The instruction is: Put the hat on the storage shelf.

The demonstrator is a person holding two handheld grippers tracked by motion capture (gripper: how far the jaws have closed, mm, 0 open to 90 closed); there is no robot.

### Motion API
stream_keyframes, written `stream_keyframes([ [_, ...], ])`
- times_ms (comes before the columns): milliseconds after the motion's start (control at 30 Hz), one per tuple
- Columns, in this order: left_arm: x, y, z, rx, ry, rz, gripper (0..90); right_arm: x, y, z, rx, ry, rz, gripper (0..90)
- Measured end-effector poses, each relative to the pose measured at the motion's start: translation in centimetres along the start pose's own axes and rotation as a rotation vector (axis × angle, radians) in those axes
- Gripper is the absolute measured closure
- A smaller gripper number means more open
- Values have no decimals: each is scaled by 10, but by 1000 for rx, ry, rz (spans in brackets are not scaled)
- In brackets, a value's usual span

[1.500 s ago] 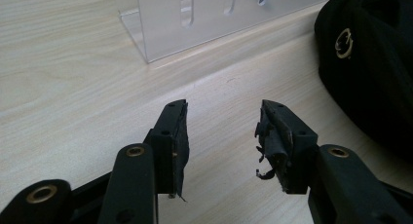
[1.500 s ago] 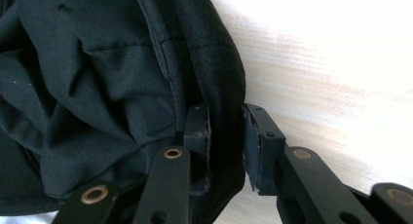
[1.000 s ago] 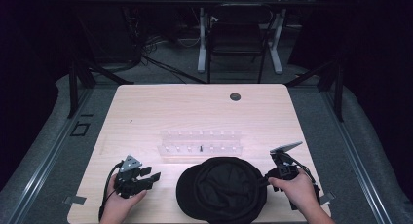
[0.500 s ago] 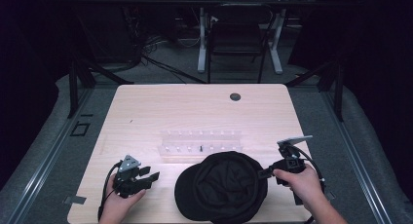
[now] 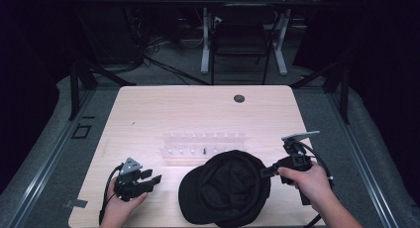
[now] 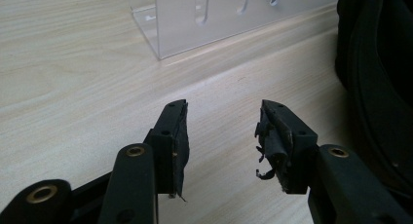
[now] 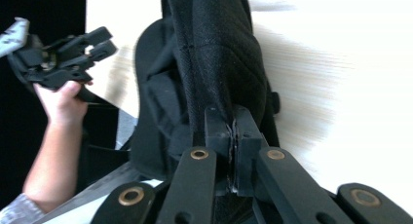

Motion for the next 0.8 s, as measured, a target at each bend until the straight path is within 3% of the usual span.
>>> stream_keyframes([
  [100,1,1,0,-1,2,-3,536,1,3,-1,-6,-12,-4,885],
  [133,1,2,0,6,2,-2,531,7,13,-1,30,-10,1,885],
  [333,2,6,-1,19,-10,-11,515,15,26,-3,49,-18,-5,884],
  [567,3,8,0,26,-5,-16,513,21,33,-3,31,-21,-14,884],
  [633,3,8,1,29,-5,-17,513,24,39,-3,17,-18,-41,884],
  [800,4,9,2,36,-1,-16,513,34,49,-3,39,6,-57,884],
])
Point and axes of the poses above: each handheld gripper's, and its own axes: x roughly backward along the jaws, z roughly out of its underside, y roughly to its left, the point moved 10 cm from there along -x, roughly forward along the jaws, and after that the axes turned 2 degrees about z, right-handed, at the moved point
